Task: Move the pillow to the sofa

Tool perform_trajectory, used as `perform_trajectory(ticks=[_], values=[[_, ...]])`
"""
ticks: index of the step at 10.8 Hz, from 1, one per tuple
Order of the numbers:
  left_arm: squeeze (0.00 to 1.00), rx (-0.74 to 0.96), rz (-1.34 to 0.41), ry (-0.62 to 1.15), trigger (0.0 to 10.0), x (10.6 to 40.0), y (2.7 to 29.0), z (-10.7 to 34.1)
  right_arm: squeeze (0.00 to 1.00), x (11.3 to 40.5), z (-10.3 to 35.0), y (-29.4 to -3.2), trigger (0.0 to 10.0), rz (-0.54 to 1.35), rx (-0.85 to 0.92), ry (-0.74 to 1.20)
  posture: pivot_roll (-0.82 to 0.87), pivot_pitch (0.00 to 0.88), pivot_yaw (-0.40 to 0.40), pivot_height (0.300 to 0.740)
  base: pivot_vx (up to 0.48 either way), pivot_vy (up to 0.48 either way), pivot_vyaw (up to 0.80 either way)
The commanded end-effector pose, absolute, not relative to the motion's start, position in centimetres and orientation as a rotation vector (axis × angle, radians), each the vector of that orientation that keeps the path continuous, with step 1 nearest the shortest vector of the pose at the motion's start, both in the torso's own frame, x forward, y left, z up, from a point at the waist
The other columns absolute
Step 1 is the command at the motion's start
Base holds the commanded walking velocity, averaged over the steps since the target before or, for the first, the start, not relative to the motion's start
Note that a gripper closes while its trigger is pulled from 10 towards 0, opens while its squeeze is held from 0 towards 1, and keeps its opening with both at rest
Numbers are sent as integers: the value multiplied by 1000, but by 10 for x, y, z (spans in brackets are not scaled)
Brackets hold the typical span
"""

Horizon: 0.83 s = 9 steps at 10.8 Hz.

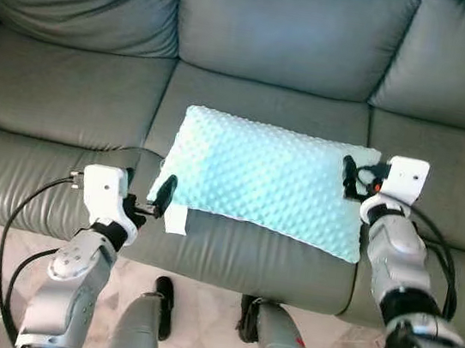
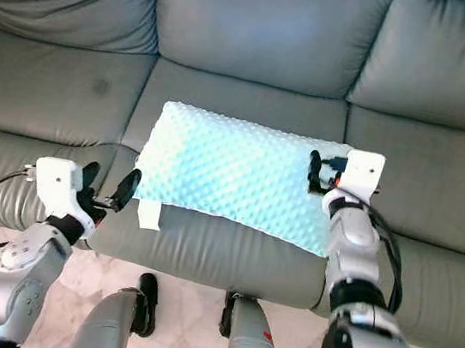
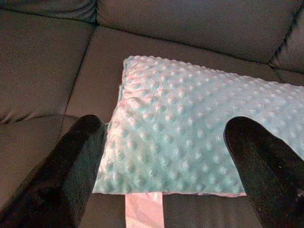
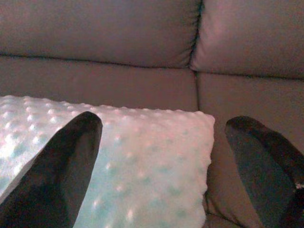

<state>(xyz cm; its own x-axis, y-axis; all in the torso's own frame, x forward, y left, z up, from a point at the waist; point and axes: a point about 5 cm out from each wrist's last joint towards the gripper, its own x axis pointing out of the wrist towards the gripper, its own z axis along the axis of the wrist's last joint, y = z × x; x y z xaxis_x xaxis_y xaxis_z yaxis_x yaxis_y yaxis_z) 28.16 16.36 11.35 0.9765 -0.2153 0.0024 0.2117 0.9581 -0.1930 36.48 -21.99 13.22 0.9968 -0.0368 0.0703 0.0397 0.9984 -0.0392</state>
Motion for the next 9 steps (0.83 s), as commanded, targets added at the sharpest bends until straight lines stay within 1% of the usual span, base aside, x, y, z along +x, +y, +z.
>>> perform_trajectory(ticks=[1, 3, 4, 5, 6, 8, 9], values=[[0, -197, -176, 61, 10000, 276, 171, 101, 0, 353, 121, -217, 10000, -26, -64, -59, -4, 395, 12, 740, 0, 0, 0], [0, -191, -172, 52, 10000, 273, 181, 100, 0, 325, 122, -208, 10000, -16, -84, -94, -35, 344, -16, 740, 0, 0, 0], [0, -176, -172, 50, 10000, 271, 185, 98, 0, 316, 123, -202, 10000, -11, -78, -94, -38, 335, -20, 740, 0, 0, 0], [0, -120, -196, 55, 10000, 269, 189, 96, 0, 300, 124, -186, 10000, 21, -43, -92, -49, 306, -32, 740, 0, 0, 0], [0, -58, -257, 69, 10000, 268, 188, 93, 0, 288, 132, -167, 10000, 83, -18, -91, -48, 268, -41, 740, 0, 0, 0], [0, -22, -336, 89, 10000, 268, 182, 92, 0, 287, 143, -146, 10000, 166, -12, -115, -42, 225, -35, 740, 0, 0, 0], [0, 5, -371, 80, 10000, 272, 177, 94, 0, 286, 148, -137, 10000, 223, -40, -123, -47, 189, -21, 740, 0, 0, 0]])
